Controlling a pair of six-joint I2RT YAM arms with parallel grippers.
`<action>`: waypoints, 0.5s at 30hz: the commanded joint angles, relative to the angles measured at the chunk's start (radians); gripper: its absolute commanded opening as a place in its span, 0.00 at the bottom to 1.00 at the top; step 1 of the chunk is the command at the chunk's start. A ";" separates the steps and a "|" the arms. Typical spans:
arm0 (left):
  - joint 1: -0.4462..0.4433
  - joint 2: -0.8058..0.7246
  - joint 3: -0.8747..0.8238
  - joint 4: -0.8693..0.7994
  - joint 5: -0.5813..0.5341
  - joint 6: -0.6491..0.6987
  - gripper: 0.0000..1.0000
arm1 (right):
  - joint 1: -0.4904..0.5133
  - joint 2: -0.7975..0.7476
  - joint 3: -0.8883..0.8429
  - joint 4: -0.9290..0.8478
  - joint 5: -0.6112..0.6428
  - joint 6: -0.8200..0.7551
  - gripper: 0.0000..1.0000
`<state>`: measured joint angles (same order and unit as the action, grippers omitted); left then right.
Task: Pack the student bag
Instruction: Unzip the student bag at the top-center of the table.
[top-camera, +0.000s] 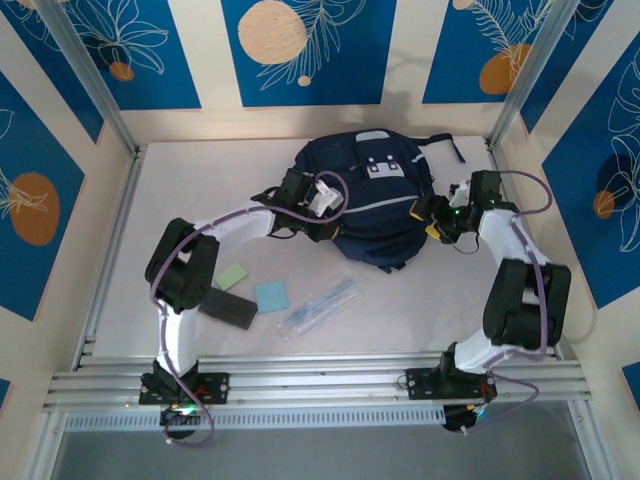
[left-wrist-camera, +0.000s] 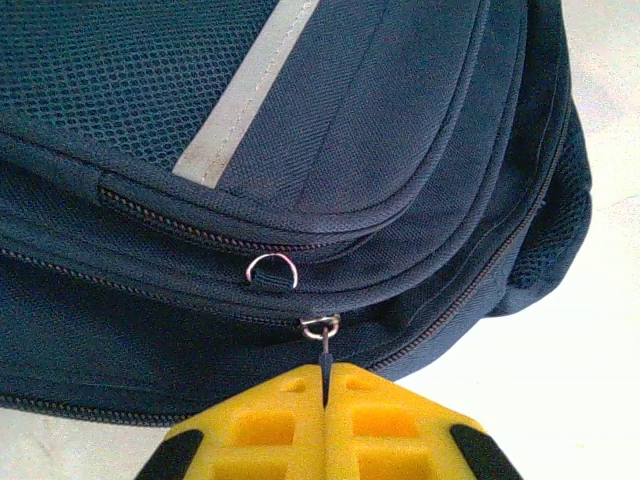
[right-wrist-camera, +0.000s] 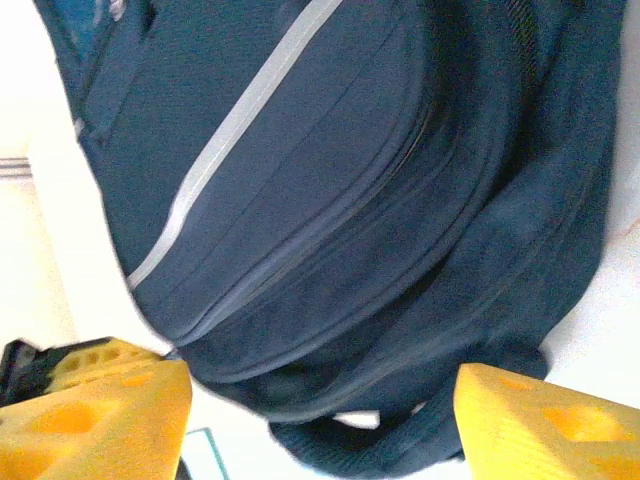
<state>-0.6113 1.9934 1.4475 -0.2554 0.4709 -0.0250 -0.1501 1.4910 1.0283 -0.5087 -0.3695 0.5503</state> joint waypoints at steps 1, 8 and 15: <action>-0.019 0.003 0.068 -0.013 0.035 -0.052 0.00 | 0.055 -0.114 -0.091 -0.027 -0.034 0.110 0.73; -0.056 -0.008 0.099 -0.029 0.035 -0.064 0.00 | 0.157 -0.167 -0.238 0.133 0.007 0.325 0.74; -0.070 -0.031 0.060 -0.008 0.040 -0.078 0.00 | 0.219 -0.045 -0.238 0.251 0.118 0.394 0.71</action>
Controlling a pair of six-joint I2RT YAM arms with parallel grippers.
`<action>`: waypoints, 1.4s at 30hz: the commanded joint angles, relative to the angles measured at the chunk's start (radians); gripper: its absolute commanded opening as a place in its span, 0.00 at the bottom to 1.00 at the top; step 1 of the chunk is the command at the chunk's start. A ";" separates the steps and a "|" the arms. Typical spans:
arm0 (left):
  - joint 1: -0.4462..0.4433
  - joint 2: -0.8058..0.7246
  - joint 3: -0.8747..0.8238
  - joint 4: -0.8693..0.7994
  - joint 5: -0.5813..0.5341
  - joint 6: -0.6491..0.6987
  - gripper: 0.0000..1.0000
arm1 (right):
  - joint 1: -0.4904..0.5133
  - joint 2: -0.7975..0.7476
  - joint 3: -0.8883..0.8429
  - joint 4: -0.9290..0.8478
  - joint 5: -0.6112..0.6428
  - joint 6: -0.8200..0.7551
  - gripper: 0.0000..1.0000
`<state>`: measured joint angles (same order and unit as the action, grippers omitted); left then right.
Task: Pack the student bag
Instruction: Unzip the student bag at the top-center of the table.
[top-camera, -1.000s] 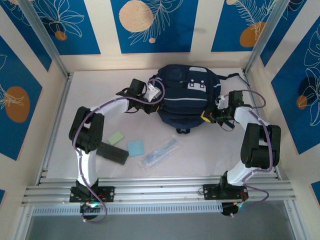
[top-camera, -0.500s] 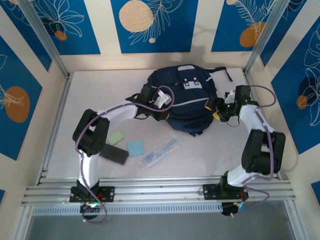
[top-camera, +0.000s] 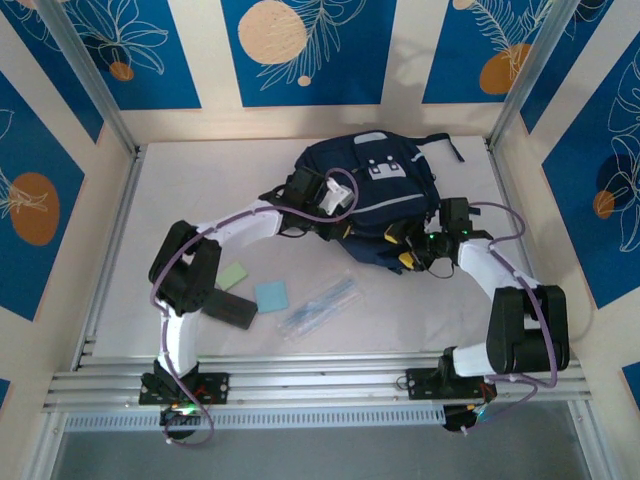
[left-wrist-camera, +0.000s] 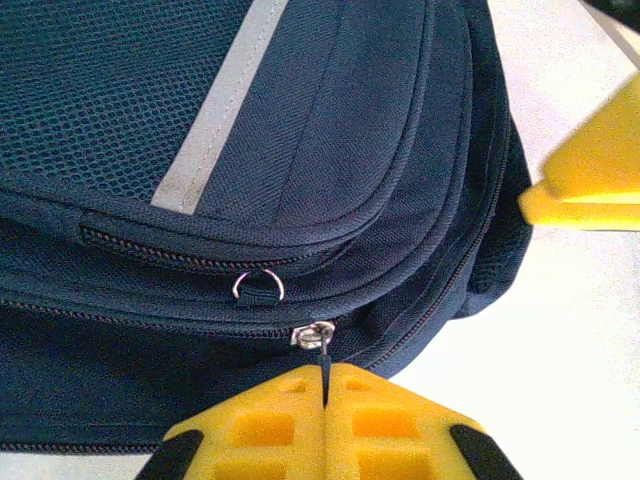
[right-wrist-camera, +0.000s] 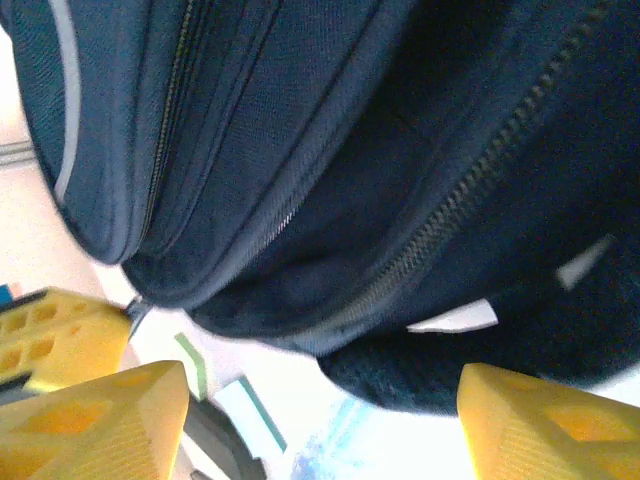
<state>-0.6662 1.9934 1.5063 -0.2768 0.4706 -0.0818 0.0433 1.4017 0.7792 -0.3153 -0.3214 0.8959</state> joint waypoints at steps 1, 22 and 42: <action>-0.016 -0.034 -0.008 0.026 0.043 -0.022 0.00 | 0.025 0.072 0.008 0.076 0.082 0.049 0.68; 0.110 -0.065 -0.156 0.135 -0.101 0.089 0.00 | -0.096 0.022 0.044 0.031 0.022 -0.161 0.00; 0.264 0.047 -0.037 0.219 -0.464 0.025 0.00 | 0.002 0.080 0.084 0.048 -0.089 -0.191 0.00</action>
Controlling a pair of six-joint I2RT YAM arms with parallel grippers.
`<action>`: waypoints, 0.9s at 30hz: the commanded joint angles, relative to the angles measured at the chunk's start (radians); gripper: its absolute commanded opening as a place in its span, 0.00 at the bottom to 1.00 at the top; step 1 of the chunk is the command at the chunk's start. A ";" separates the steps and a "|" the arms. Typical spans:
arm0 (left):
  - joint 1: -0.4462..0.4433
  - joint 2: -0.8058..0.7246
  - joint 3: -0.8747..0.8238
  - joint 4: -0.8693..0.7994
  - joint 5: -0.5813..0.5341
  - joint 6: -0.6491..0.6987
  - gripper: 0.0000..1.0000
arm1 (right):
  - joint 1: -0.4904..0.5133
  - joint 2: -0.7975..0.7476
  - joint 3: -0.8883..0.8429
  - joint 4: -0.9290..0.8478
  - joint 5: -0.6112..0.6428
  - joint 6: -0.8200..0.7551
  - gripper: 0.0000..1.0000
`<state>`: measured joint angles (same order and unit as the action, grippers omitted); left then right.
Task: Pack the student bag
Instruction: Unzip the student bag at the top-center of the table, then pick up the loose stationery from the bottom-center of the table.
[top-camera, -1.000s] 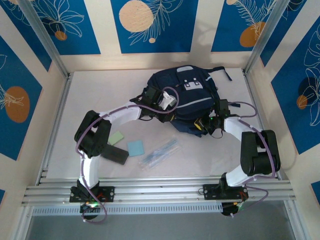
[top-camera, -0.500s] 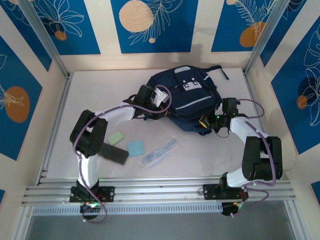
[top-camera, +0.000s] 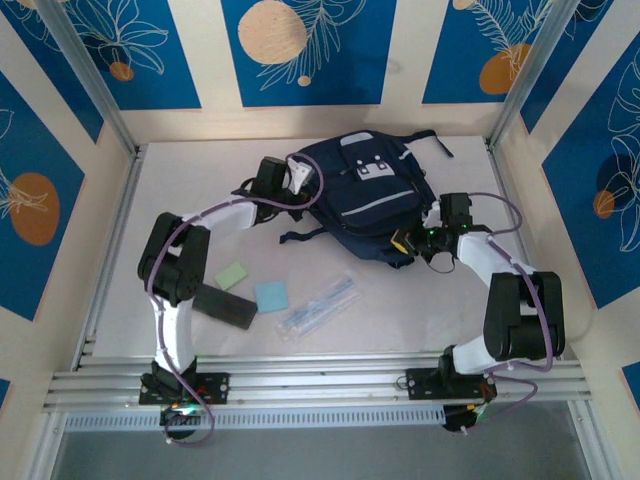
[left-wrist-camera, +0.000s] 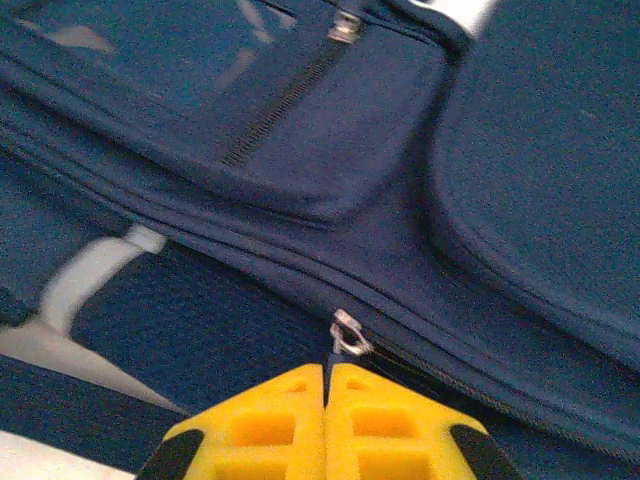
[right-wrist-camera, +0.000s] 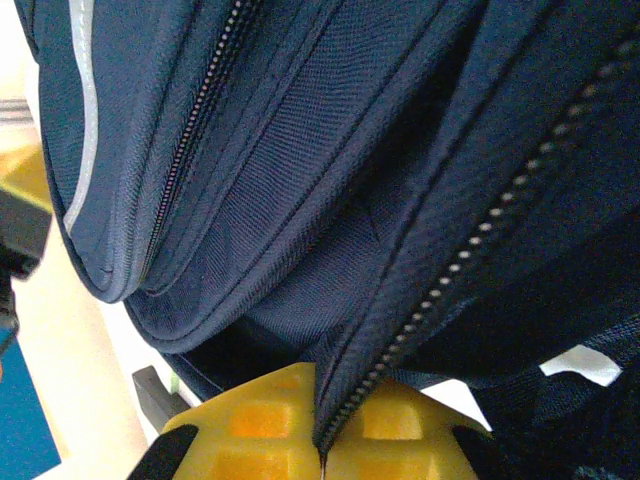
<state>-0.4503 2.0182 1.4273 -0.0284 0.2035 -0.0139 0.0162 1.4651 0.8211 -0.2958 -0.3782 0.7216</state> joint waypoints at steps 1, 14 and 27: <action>0.047 0.018 0.041 -0.022 -0.190 -0.064 0.00 | 0.049 0.027 0.047 0.040 -0.034 -0.008 0.00; 0.007 -0.165 -0.109 -0.044 -0.020 -0.248 0.50 | 0.188 -0.058 0.103 -0.108 0.036 0.006 0.51; 0.004 -0.447 -0.382 -0.130 0.025 -0.415 1.00 | 0.422 -0.235 -0.048 -0.369 0.289 0.127 0.58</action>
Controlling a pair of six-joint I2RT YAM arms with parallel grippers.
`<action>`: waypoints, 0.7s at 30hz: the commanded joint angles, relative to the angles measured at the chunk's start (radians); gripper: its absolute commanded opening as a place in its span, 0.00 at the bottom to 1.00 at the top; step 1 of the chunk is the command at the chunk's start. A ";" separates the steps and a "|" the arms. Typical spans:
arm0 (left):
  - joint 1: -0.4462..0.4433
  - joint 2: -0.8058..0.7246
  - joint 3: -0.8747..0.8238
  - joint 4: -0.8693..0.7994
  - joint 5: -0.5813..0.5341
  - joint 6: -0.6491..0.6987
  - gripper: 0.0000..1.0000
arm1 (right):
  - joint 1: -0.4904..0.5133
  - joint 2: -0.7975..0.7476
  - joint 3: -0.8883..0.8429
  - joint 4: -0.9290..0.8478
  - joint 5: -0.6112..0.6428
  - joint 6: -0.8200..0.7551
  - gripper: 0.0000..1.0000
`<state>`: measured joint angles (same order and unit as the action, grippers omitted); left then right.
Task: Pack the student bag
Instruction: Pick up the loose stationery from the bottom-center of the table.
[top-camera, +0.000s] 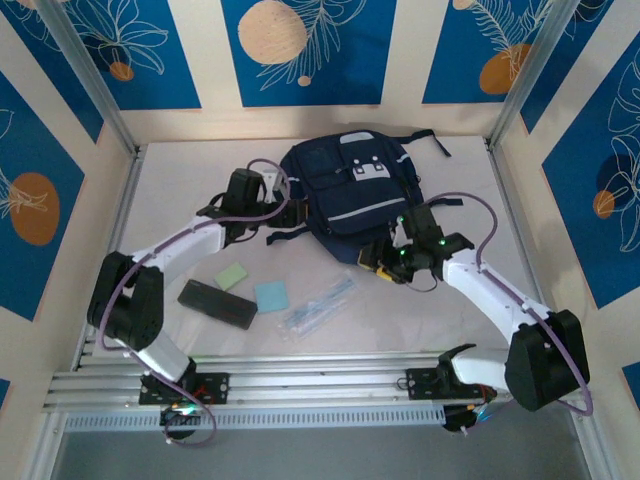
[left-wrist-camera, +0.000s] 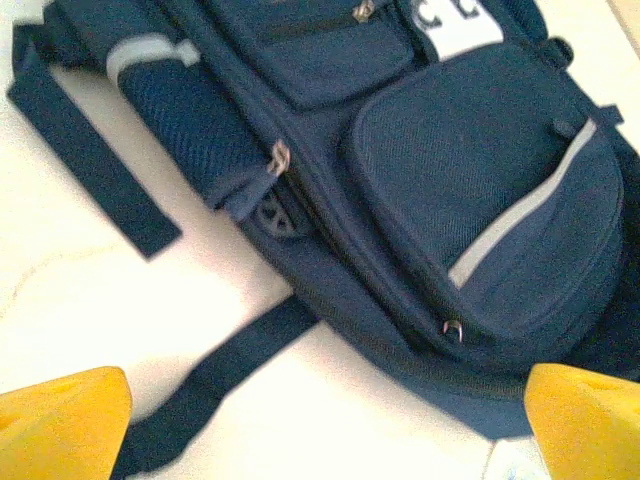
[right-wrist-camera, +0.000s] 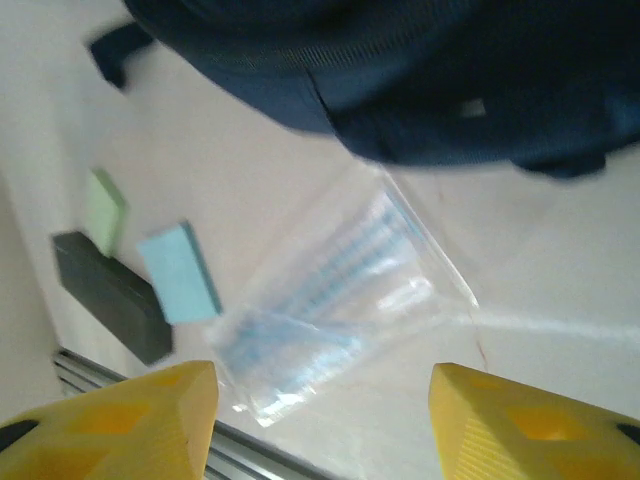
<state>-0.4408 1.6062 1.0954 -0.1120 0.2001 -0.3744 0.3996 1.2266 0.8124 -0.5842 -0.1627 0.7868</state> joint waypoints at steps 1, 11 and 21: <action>-0.006 -0.051 -0.070 -0.040 0.029 -0.066 1.00 | 0.059 0.014 -0.049 -0.075 0.089 0.083 0.59; -0.033 -0.133 -0.206 0.021 0.027 -0.121 1.00 | 0.178 0.209 -0.023 0.020 0.272 0.201 0.60; -0.056 -0.126 -0.237 0.025 0.067 -0.119 1.00 | 0.194 0.340 0.033 0.130 0.337 0.196 0.51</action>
<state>-0.4889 1.4933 0.8688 -0.0963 0.2394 -0.4896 0.5800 1.5463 0.8143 -0.4946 0.1410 0.9699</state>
